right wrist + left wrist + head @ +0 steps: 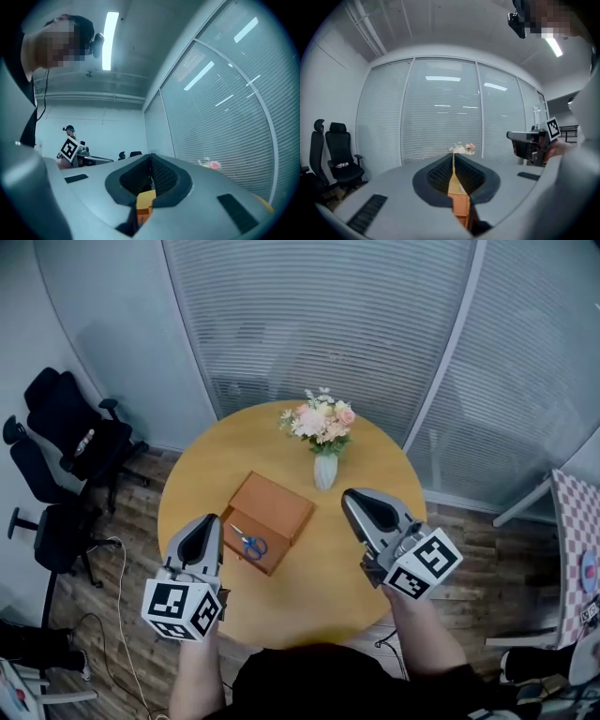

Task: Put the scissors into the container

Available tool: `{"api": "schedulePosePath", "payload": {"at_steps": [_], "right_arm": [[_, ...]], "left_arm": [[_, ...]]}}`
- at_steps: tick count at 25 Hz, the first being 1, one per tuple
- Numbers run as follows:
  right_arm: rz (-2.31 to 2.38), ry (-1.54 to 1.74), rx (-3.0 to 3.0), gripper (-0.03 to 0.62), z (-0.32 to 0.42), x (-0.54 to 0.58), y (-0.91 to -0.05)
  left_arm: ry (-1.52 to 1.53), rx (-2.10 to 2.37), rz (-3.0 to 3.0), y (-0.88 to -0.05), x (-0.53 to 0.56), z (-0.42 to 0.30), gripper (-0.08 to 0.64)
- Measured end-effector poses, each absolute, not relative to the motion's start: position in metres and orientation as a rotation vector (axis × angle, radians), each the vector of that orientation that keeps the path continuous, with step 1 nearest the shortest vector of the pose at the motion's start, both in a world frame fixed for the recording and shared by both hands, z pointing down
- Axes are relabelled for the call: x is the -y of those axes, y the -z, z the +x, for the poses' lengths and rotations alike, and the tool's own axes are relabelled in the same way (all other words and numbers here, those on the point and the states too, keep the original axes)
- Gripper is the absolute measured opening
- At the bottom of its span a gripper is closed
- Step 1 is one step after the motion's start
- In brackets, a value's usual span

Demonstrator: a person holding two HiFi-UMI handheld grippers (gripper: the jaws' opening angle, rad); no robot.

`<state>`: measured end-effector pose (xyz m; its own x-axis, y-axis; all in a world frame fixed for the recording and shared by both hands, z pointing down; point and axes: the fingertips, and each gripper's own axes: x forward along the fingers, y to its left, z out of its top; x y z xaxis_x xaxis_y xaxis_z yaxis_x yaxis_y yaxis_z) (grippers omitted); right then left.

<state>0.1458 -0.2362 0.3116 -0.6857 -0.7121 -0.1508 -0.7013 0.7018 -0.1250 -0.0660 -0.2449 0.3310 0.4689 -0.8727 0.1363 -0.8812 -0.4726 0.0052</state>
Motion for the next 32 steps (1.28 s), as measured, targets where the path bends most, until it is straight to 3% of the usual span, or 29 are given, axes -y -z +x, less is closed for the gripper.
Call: {"api": "schedulePosePath", "payload": {"at_steps": [32], "right_arm": [[-1.271,0.091,-2.795,0.035,0.08,0.231,-0.337]], "left_arm": [[-0.16,1.563,2.62,-0.346,0.247,-0.126,0.023]]}}
